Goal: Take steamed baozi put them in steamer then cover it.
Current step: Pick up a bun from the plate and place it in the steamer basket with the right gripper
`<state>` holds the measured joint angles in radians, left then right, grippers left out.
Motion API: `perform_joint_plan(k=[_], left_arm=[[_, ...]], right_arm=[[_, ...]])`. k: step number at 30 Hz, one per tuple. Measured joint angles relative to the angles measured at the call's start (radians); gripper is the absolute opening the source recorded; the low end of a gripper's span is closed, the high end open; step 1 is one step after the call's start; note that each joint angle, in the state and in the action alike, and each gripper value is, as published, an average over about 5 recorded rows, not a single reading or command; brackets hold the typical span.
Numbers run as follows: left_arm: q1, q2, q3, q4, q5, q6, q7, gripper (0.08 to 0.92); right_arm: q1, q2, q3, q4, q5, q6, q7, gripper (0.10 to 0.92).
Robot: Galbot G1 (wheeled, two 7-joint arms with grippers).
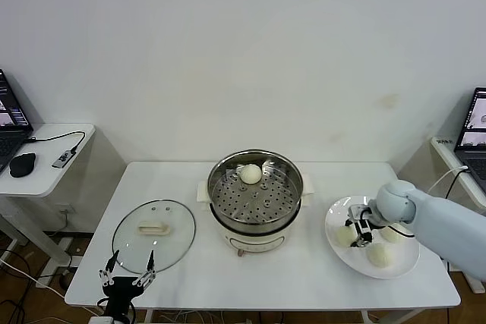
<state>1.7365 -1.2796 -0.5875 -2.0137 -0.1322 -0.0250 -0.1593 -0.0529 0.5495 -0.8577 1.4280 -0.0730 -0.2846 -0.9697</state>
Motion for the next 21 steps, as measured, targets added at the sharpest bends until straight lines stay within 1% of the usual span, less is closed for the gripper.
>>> perform_joint_plan(k=[5,11,16,21], left_arm=[[-0.005,0.007,0.004,-0.001,-0.002,0.0,0.0,0.823],[-0.007,0.015,0.005,-0.005,-0.012,0.0,-0.001,0.823],[-0.007,0.022,0.004,-0.008,-0.031,0.0,-0.002,0.823],[-0.012,0.026,0.002,-0.011,-0.063,0.001,0.001,0.823]], right_arm=[[0.109,-0.036,-0.057,0.036,0.052,-0.008,-0.02,0.594],[0.314,-0.054,-0.17,0.077,0.147,-0.026,-0.032,0.594],[0.501,-0.044,-0.269,0.106,0.242,-0.051,-0.031,0.594],[0.642,0.002,-0.347,0.136,0.346,-0.089,-0.013,0.599]])
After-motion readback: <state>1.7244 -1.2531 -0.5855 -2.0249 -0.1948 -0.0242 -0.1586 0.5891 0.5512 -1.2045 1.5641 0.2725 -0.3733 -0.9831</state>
